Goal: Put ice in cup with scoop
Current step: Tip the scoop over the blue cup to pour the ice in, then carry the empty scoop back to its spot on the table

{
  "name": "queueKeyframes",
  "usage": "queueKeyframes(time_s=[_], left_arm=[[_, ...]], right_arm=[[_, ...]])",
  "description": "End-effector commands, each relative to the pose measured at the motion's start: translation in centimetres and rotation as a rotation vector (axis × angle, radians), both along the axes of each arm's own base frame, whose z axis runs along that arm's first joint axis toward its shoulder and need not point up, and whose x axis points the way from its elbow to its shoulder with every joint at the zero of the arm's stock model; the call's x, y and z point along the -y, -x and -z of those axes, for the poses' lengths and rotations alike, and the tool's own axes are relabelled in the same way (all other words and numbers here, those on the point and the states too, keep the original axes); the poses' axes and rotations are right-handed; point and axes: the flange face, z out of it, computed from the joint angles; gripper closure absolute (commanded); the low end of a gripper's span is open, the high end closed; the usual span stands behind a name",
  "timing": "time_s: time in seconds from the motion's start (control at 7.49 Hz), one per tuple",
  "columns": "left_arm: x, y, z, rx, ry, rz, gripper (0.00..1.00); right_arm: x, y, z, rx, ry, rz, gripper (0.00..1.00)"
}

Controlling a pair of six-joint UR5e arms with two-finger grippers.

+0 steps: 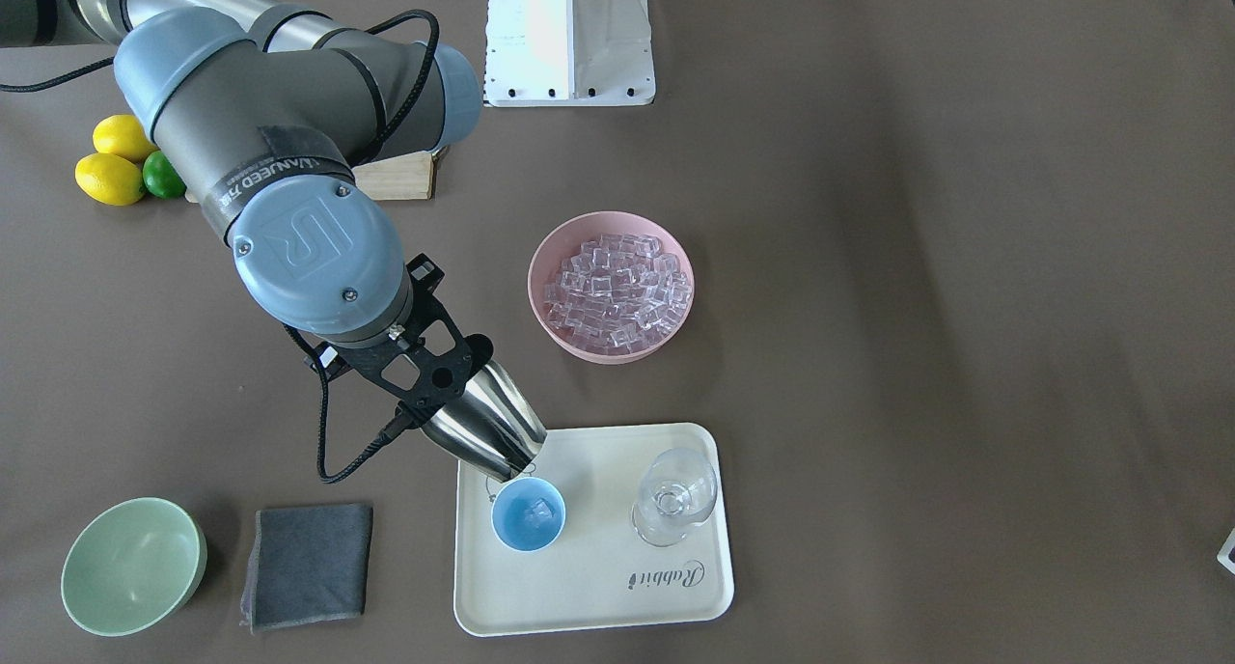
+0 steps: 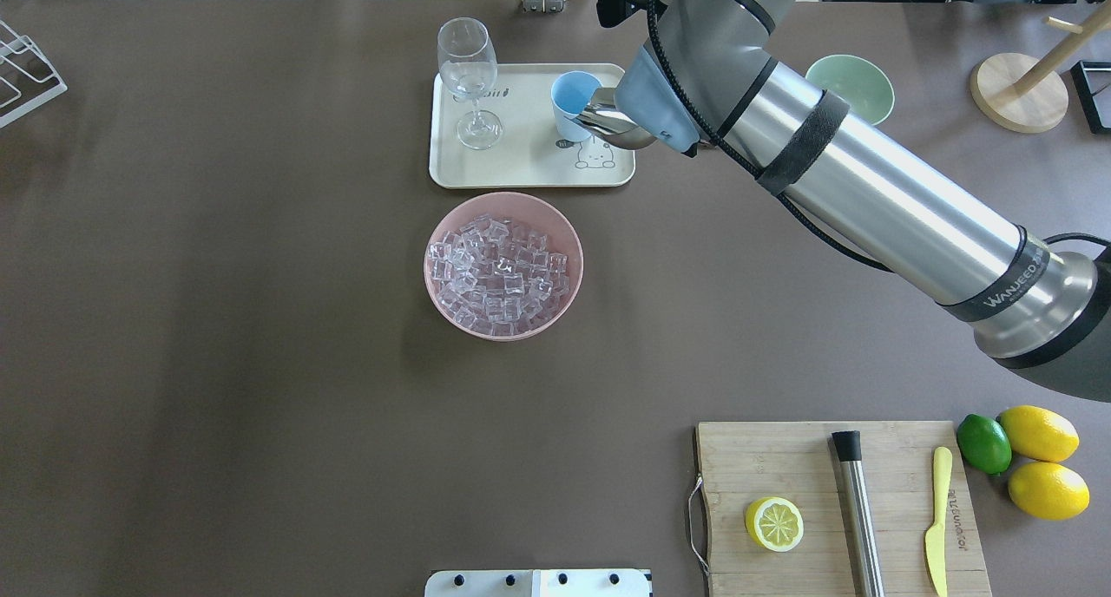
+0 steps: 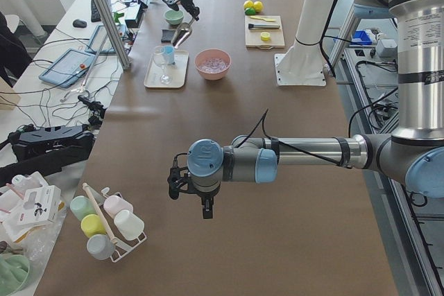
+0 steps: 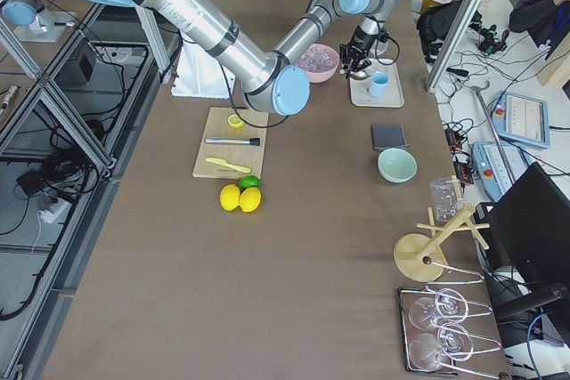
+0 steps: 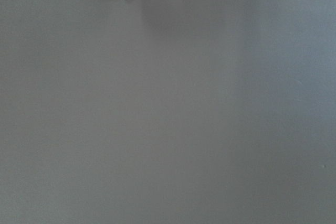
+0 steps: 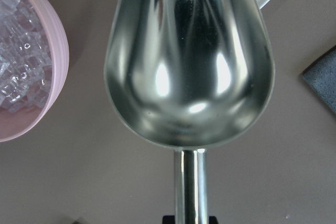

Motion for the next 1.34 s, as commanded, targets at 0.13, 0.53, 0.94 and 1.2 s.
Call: queueKeyframes(time_s=[0.13, 0.53, 0.94, 1.2], left_arm=[[0.0, 0.0, 0.3, 0.000, -0.003, 0.001, 0.02], [-0.2, 0.0, -0.3, 0.000, 0.020, 0.001, 0.02], [-0.3, 0.1, -0.3, 0.002, 0.021, 0.002, 0.02], [-0.3, 0.0, -0.1, 0.005, 0.017, -0.001, 0.02]], right_arm=[[-10.4, -8.5, -4.9, 0.020, 0.014, -0.119, 1.00], [-15.2, -12.4, -11.7, 0.005, 0.145, -0.294, 1.00], [-18.5, -14.9, -16.7, -0.006, 0.426, -0.742, 1.00], [-17.5, -13.9, -19.9, 0.036, 0.518, -0.891, 1.00]])
